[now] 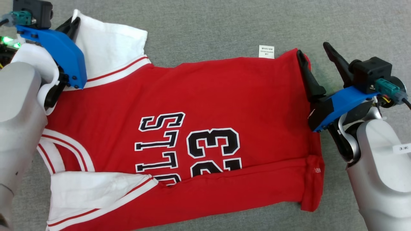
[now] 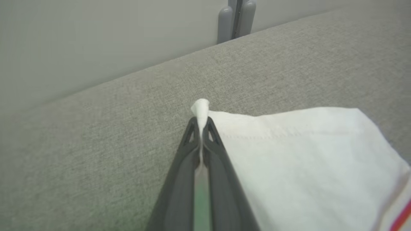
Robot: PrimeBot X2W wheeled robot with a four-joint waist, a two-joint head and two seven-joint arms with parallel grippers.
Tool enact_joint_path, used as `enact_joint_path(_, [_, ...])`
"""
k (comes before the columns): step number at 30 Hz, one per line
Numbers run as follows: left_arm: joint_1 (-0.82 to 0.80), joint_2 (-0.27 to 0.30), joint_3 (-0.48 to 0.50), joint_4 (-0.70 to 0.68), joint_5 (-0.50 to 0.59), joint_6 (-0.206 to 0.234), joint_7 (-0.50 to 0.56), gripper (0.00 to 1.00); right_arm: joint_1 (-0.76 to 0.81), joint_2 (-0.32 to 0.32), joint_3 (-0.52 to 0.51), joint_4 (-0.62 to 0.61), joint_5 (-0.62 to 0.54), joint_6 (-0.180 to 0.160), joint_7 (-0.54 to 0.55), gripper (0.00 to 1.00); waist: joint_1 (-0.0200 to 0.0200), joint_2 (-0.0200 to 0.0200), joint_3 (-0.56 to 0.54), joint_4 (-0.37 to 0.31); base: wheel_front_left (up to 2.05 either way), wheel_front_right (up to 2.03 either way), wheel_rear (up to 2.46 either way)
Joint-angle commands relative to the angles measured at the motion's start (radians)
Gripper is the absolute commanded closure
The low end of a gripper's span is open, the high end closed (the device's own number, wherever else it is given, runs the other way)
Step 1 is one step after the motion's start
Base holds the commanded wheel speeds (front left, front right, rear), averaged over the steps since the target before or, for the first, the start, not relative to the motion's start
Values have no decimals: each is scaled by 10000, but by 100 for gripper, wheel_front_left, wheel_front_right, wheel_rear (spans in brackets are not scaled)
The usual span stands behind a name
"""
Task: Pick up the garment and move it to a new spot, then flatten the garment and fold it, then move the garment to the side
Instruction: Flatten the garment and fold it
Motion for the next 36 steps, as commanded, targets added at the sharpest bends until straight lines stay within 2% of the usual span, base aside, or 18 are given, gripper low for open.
enact_joint_path(1, [-245,-72,-117,3,-16,-1,-176,100,-197,-89,19,123,85,2,166,0,0,0,-21,113,0,0,0])
enact_joint_path(13, [-752,-422,-978,3,-310,-1,-1059,100,-787,-351,444,1570,46,4,1521,0,0,0,-33,680,0,0,0])
enact_joint_path(14, [-778,-421,-1030,3,-332,-1,-1126,100,-817,-353,516,1658,92,4,1609,10,0,0,-49,705,0,0,0])
enact_joint_path(16, [-811,-422,-1139,-12,-411,-1,-1270,100,-950,-333,578,1683,237,4,1559,100,0,0,-90,744,0,0,0])
enact_joint_path(21, [-790,-469,-1255,-52,-681,-1,-1769,100,-1004,-465,608,1832,365,2,1545,100,0,0,-344,858,0,0,0])
enact_joint_path(29, [-338,-428,-1206,-329,-1062,-1,-2676,100,-673,-604,456,1922,290,2,525,100,0,0,-995,1086,0,0,0])
enact_joint_path(36, [763,-88,-1122,-1500,-1181,0,-3077,100,27,-583,346,2146,256,2,-465,100,0,0,-1786,1353,0,0,0])
